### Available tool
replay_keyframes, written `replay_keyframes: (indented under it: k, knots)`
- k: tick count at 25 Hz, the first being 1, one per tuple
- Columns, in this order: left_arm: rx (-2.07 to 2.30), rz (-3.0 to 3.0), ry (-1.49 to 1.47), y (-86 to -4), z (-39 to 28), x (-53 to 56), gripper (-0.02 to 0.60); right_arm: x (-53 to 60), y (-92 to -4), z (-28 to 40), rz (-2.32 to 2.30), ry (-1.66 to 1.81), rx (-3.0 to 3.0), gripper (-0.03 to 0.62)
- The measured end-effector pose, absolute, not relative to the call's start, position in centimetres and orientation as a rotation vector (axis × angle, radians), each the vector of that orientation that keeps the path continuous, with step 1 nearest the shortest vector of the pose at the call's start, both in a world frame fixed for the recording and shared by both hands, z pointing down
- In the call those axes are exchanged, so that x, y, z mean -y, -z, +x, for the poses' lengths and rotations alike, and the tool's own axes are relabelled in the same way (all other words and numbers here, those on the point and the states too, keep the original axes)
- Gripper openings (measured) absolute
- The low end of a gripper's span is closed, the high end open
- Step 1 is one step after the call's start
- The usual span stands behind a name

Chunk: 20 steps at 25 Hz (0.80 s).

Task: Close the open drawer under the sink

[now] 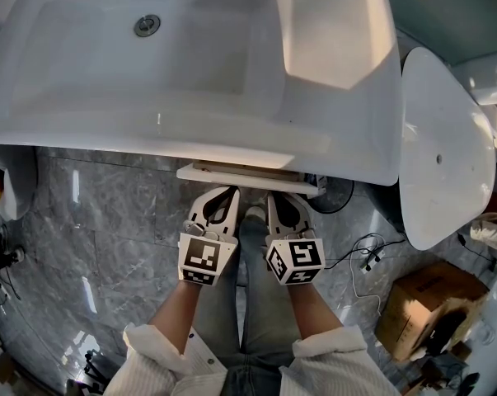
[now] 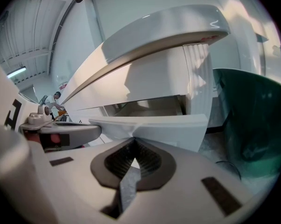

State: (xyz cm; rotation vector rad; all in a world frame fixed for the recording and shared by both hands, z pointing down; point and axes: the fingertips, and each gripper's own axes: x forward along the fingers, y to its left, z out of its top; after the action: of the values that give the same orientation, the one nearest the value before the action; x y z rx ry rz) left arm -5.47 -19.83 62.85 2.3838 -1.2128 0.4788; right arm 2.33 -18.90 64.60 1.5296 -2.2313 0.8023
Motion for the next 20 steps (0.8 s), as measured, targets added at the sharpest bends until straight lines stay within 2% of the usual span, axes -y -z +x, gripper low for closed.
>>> replay_keyframes:
  k: [20]
  knots:
    - [1.210,2.463,-0.512,-62.4,-4.7,24.1,0.015,23.4,-63.9,2.8,1.556,-0.725,2.259,0.009]
